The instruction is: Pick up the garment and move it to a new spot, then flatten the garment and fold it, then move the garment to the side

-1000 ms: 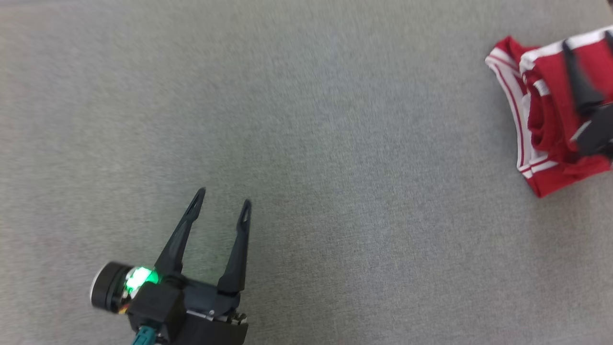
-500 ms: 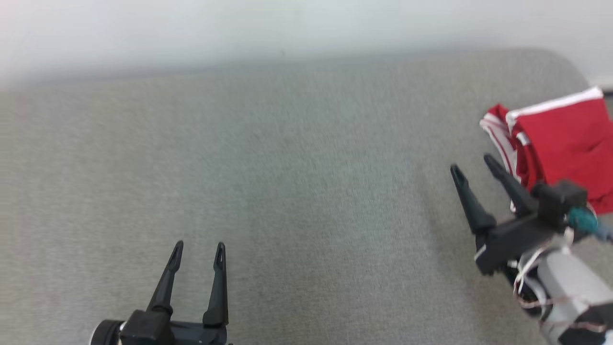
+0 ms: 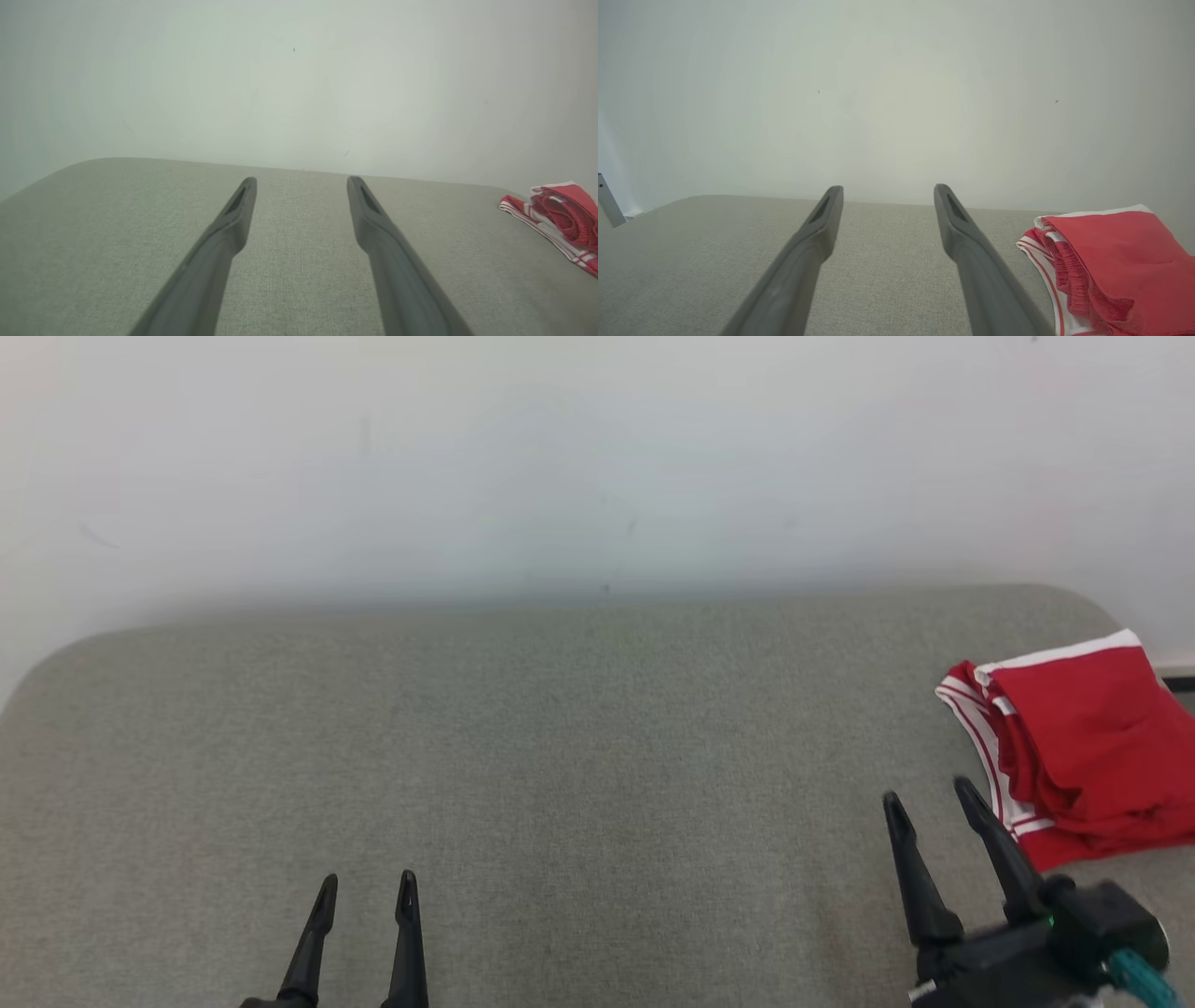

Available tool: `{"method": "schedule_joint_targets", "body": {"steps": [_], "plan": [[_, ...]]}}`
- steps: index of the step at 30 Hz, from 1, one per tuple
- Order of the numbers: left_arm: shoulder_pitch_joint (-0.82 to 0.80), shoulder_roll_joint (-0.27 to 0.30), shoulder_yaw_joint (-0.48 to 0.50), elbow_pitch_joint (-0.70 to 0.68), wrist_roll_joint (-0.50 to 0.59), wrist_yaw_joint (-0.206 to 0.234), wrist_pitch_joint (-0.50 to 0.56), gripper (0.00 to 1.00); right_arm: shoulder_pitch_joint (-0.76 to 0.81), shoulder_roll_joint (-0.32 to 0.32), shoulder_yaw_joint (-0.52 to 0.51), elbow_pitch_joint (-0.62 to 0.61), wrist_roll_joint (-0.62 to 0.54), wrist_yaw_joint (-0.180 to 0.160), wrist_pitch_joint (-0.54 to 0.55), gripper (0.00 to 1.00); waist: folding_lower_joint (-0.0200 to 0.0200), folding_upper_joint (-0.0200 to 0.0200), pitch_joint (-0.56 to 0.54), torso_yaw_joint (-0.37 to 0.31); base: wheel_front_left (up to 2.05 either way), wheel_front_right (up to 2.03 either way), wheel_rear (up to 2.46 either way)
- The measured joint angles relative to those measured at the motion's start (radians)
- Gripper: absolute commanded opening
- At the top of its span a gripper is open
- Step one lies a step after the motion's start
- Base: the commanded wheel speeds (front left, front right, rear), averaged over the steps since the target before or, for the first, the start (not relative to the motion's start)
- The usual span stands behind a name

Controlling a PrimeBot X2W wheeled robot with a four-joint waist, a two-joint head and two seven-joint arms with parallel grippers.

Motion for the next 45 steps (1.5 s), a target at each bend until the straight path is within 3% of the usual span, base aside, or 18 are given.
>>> {"method": "schedule_joint_targets", "body": {"steps": [3,16,45], "plan": [[0.019,0.005,0.011,-0.042,0.068,0.0,0.0,1.0,0.095,0.039,-0.044,-0.049,-0.035,0.0,0.0,1.0,0.0001,0.0001,-0.037,0.016,0.0,0.0,0.0],[0.104,-0.001,0.046,-0.061,0.096,-0.037,0.0,1.0,0.245,0.101,-0.061,-0.1,-0.065,0.0,0.0,1.0,0.0003,0.0002,-0.094,0.037,0.0,0.0,0.0],[0.113,-0.004,0.044,-0.009,0.103,-0.043,0.0,1.0,0.267,0.12,-0.049,-0.1,-0.054,0.0,0.0,1.0,0.0003,0.0003,-0.097,0.043,0.0,0.0,0.0]]}}
